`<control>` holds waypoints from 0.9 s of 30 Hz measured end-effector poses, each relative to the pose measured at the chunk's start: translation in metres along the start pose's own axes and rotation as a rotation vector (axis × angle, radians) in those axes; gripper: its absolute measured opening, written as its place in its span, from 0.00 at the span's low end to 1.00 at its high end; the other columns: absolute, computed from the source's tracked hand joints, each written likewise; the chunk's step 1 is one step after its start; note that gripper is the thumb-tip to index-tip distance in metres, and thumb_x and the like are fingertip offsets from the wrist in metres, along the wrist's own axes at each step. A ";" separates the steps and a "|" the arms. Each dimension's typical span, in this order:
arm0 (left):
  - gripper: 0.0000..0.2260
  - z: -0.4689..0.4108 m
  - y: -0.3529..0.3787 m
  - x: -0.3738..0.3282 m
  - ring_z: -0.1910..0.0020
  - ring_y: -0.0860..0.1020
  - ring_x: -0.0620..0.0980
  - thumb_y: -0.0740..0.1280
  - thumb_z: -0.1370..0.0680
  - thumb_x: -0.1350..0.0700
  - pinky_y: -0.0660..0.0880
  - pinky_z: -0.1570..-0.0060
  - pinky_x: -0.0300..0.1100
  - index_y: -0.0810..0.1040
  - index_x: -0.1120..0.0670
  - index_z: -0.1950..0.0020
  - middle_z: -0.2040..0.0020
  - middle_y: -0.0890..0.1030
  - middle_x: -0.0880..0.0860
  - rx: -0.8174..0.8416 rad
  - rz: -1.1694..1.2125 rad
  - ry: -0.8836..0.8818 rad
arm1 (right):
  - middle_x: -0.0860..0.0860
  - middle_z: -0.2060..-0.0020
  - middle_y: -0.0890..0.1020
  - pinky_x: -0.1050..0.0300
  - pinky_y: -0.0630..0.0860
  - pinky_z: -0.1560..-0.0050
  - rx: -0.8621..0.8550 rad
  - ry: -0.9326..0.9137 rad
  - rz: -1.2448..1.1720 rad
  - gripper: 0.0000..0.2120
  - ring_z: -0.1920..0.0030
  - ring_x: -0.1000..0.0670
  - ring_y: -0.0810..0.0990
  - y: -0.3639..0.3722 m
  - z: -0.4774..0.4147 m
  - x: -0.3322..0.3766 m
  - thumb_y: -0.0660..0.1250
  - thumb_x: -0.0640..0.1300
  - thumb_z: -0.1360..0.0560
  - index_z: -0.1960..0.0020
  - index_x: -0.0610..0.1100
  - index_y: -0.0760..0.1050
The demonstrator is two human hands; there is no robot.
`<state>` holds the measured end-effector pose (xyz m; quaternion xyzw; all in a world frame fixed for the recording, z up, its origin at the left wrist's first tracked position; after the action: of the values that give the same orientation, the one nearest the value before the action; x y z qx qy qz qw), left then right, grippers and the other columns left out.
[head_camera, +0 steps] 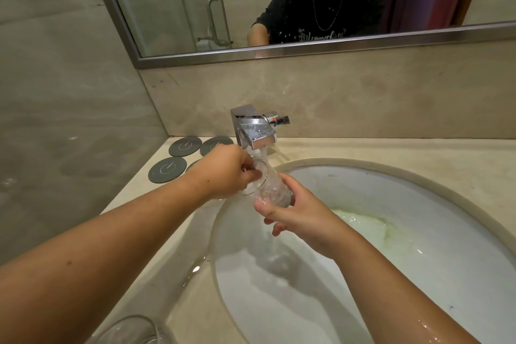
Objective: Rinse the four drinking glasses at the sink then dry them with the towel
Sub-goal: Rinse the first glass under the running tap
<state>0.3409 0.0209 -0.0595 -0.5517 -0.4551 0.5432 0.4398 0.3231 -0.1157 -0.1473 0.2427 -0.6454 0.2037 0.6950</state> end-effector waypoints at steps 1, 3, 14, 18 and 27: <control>0.12 0.000 0.000 0.007 0.66 0.80 0.49 0.70 0.20 0.49 0.79 0.62 0.45 0.85 0.55 0.60 0.66 0.85 0.51 0.019 0.032 -0.057 | 0.46 0.48 0.84 0.52 0.81 0.55 -0.007 0.031 -0.066 0.30 0.56 0.47 0.82 -0.001 -0.001 -0.002 0.79 0.46 0.25 0.29 0.55 0.70; 0.13 0.003 0.002 0.019 0.73 0.79 0.43 0.69 0.21 0.53 0.76 0.69 0.37 0.85 0.56 0.63 0.68 0.86 0.50 0.046 0.123 -0.174 | 0.41 0.44 0.82 0.53 0.81 0.54 -0.017 0.079 -0.205 0.33 0.55 0.46 0.82 -0.001 -0.002 -0.005 0.79 0.50 0.30 0.30 0.58 0.69; 0.16 0.032 0.028 0.020 0.55 0.80 0.45 0.67 0.23 0.41 0.73 0.50 0.41 0.80 0.50 0.43 0.50 0.83 0.47 0.308 0.624 -0.233 | 0.45 0.51 0.77 0.57 0.67 0.66 -0.060 0.216 -0.273 0.18 0.63 0.48 0.73 0.000 -0.007 -0.018 0.70 0.57 0.21 0.36 0.49 0.77; 0.24 0.040 0.034 -0.002 0.44 0.80 0.31 0.73 0.21 0.53 0.75 0.48 0.29 0.69 0.41 0.29 0.35 0.77 0.39 0.359 0.636 -0.052 | 0.44 0.58 0.75 0.57 0.65 0.68 -0.012 0.278 -0.303 0.24 0.67 0.50 0.71 0.005 -0.006 -0.021 0.64 0.61 0.27 0.38 0.47 0.79; 0.32 0.033 0.027 -0.003 0.45 0.82 0.38 0.81 0.31 0.45 0.78 0.41 0.39 0.72 0.44 0.30 0.41 0.81 0.41 0.144 0.538 -0.040 | 0.41 0.52 0.81 0.53 0.75 0.65 0.044 0.296 -0.340 0.25 0.61 0.44 0.80 0.009 -0.002 -0.020 0.56 0.62 0.17 0.31 0.49 0.79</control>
<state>0.3081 0.0126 -0.0865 -0.6090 -0.2611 0.6823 0.3089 0.3178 -0.1062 -0.1663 0.3304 -0.4816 0.1309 0.8011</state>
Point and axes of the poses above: each hand's wrist, its own z-axis away from the middle knuckle, its own y-axis out of the palm, x = y × z, the point moved 9 cm from there along -z, towards the middle knuckle
